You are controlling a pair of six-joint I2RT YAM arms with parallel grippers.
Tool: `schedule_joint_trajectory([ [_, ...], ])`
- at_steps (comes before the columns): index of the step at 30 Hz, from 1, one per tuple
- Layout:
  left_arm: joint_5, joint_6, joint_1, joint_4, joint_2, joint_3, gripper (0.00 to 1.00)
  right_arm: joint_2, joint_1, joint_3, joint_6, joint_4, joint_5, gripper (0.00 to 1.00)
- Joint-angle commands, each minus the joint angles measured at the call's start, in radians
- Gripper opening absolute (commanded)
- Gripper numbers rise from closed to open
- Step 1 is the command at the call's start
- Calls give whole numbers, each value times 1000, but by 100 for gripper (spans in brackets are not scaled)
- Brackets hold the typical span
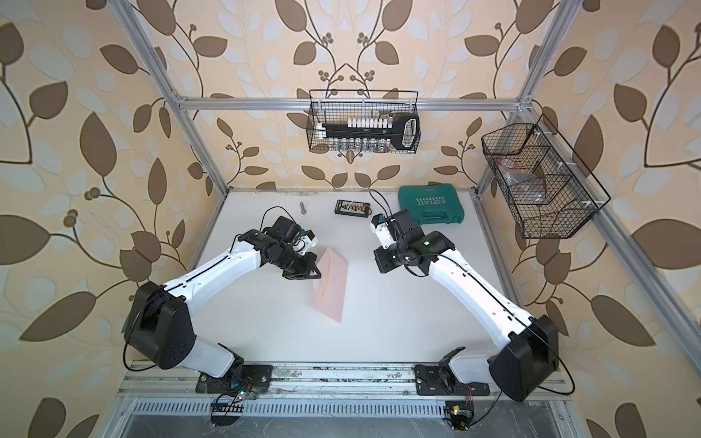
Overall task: Fold the letter paper in half and place it into the envelope
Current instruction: Place the letter paper in the envelope, then fold the envelope flap on the envelope.
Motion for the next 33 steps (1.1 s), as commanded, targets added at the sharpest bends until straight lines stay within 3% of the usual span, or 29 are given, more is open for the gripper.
schedule_joint_trajectory([
  [1,136,-167,-1,262,-29,-11,0,7,-21,-65,231,35,-293,12],
  [7,87,-153,-1,157,57,70,0,20,-19,-134,303,150,-359,14],
  [12,3,-120,-8,96,135,54,0,84,-10,-175,343,226,-377,11],
  [27,-178,-121,-76,32,222,58,0,381,81,-253,511,511,-253,0],
  [33,-237,-124,-110,14,203,61,0,426,83,-252,503,462,-155,0],
])
